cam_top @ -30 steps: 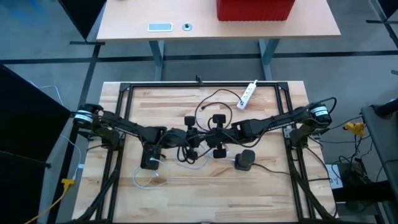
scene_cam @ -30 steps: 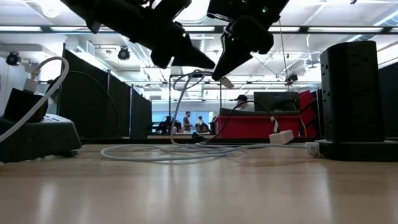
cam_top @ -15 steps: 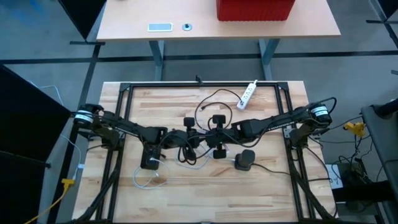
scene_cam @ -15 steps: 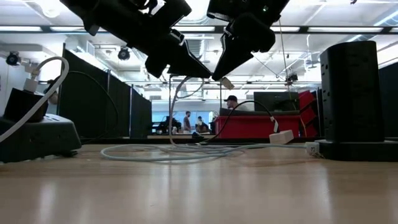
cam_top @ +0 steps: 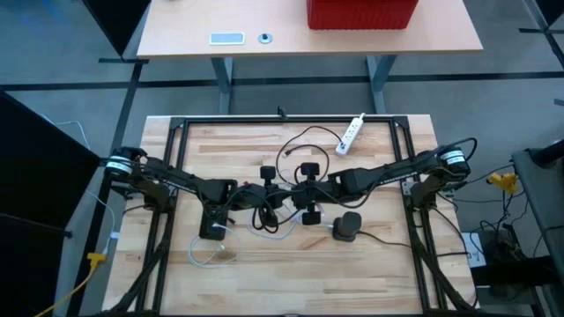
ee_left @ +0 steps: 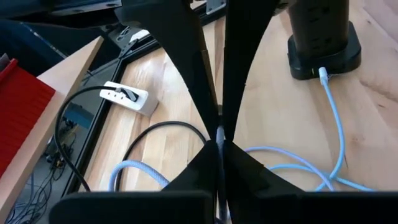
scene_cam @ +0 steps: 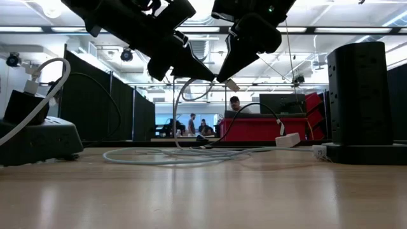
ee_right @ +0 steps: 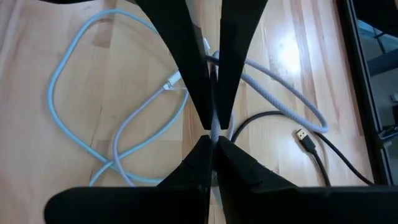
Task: Insert USB
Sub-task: Insert the white charger cable into the right black outlet extension
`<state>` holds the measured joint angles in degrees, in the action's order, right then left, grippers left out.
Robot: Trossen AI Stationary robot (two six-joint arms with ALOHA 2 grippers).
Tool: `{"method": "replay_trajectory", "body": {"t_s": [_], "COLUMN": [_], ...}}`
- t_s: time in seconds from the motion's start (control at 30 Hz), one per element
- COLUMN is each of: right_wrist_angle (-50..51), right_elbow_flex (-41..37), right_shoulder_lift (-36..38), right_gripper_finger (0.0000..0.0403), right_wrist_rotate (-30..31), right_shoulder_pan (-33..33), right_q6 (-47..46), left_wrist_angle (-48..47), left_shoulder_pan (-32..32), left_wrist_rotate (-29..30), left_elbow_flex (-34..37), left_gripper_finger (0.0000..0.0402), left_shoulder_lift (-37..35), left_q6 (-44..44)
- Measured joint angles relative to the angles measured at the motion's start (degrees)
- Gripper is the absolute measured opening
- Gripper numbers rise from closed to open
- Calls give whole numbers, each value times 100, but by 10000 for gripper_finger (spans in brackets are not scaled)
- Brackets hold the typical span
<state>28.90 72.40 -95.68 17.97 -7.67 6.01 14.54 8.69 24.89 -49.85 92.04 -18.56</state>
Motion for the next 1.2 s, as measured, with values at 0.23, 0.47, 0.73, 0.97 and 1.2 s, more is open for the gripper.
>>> {"method": "replay_trajectory", "body": {"t_s": [0.23, 0.47, 0.73, 0.97, 1.2], "right_wrist_angle": [1578, 1862, 1505, 1414, 1366], "right_elbow_flex": [576, 702, 692, 692, 692], "right_shoulder_lift": [7, 194, 249, 322, 380], "right_gripper_finger": [58, 130, 144, 109, 81], "right_wrist_rotate": [-44, -29, 443, 403, 389], "right_shoulder_pan": [-133, -207, -254, -390, -510], "right_q6": [3, -149, -46, -118, -152], "left_wrist_angle": [-120, -149, -201, -405, -352], "left_shoulder_pan": [1, 177, 354, 361, 358], "left_wrist_rotate": [5, -181, -163, 138, 159], "left_elbow_flex": [18, 78, 166, 182, 182], "left_gripper_finger": [1, 1, 1, 1, 1], "left_shoulder_lift": [-214, -713, -966, -978, -978], "left_q6": [90, 187, 233, 253, 259]}}
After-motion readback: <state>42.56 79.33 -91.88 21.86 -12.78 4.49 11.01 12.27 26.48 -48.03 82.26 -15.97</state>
